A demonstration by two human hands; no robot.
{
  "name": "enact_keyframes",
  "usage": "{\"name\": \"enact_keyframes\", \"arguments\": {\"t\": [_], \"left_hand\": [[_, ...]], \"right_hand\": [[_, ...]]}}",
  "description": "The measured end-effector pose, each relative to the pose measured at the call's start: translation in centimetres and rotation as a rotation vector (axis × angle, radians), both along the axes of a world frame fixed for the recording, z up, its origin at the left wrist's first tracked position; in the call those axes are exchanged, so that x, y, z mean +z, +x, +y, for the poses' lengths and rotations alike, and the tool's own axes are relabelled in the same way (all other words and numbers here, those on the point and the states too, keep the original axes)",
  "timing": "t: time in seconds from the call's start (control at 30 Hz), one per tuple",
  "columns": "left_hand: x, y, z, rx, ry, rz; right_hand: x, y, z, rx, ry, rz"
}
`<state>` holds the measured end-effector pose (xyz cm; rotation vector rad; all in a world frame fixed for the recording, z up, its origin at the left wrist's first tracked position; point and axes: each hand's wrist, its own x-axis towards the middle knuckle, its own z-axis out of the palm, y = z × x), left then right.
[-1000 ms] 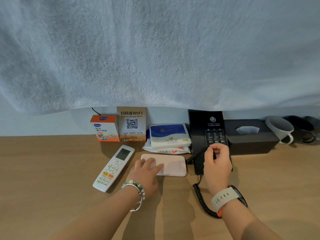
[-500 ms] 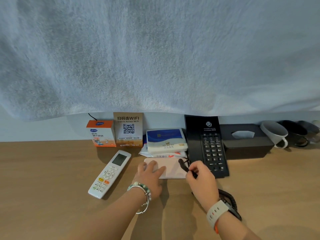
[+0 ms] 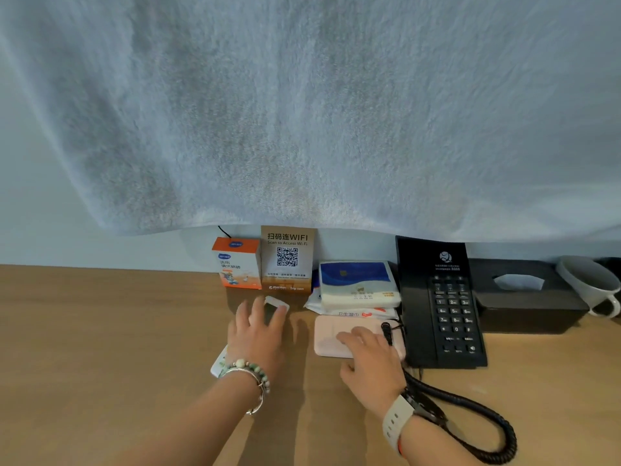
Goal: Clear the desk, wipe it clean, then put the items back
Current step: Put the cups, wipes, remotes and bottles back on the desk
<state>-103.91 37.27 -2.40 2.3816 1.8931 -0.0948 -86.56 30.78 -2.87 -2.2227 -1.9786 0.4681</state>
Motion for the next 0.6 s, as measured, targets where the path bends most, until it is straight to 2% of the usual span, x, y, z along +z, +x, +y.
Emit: {"name": "enact_keyframes", "arguments": {"t": [0.1, 0.17, 0.23, 0.37, 0.6], "left_hand": [[-0.1, -1.9, 0.9, 0.236, -0.09, 0.051], [-0.3, -2.7, 1.8, 0.267, -0.147, 0.042], [-0.4, -3.1, 2.8, 0.221, -0.182, 0.027], [-0.5, -3.5, 4.8, 0.108, -0.108, 0.035], [-1.7, -3.8, 8.1, -0.051, -0.025, -0.072]], "right_hand": [[-0.3, -0.8, 0.7, 0.019, -0.028, -0.049], [-0.4, -0.9, 1.1, 0.013, -0.028, -0.074], [-0.5, -0.9, 1.4, 0.012, -0.03, -0.081], [-0.6, -0.8, 1.9, 0.007, -0.029, -0.065], [-0.7, -0.8, 2.9, 0.016, -0.045, -0.066]]}}
